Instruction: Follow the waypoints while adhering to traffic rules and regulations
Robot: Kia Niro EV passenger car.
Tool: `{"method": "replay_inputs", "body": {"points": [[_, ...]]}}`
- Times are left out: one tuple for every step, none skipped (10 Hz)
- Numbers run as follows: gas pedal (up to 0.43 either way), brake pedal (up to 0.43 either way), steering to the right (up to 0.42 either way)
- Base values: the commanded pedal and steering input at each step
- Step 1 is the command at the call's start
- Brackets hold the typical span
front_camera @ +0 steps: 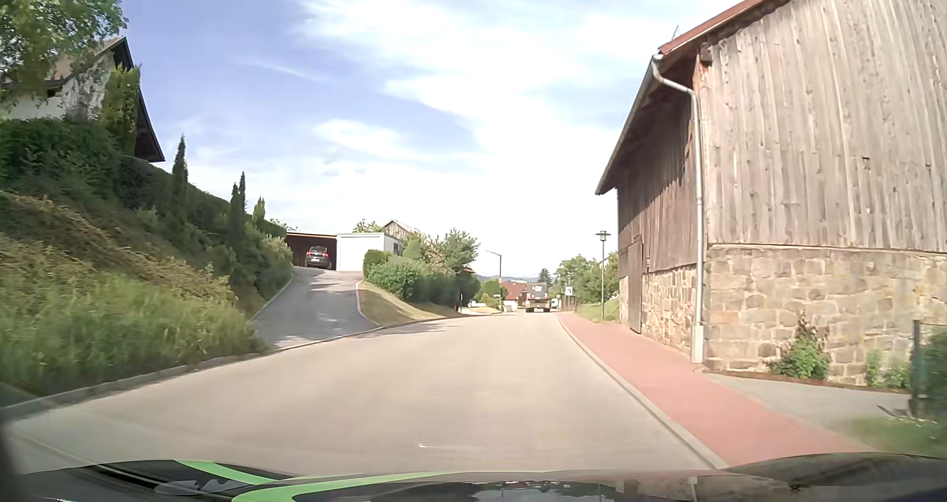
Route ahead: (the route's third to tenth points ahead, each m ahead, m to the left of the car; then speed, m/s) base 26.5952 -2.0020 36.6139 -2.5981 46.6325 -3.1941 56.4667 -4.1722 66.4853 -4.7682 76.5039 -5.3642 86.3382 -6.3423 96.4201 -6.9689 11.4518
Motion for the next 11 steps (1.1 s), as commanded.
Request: {"method": "replay_inputs", "body": {"points": [[0.098, 0.000, 0.013], [0.098, 0.000, 0.013], [0.079, 0.000, 0.014], [0.079, 0.000, 0.015], [0.079, 0.000, 0.015], [0.079, 0.000, 0.015], [0.079, 0.000, 0.015], [0.079, 0.000, 0.015], [0.079, 0.000, 0.015], [0.079, 0.000, 0.015], [0.079, 0.000, 0.015]]}}
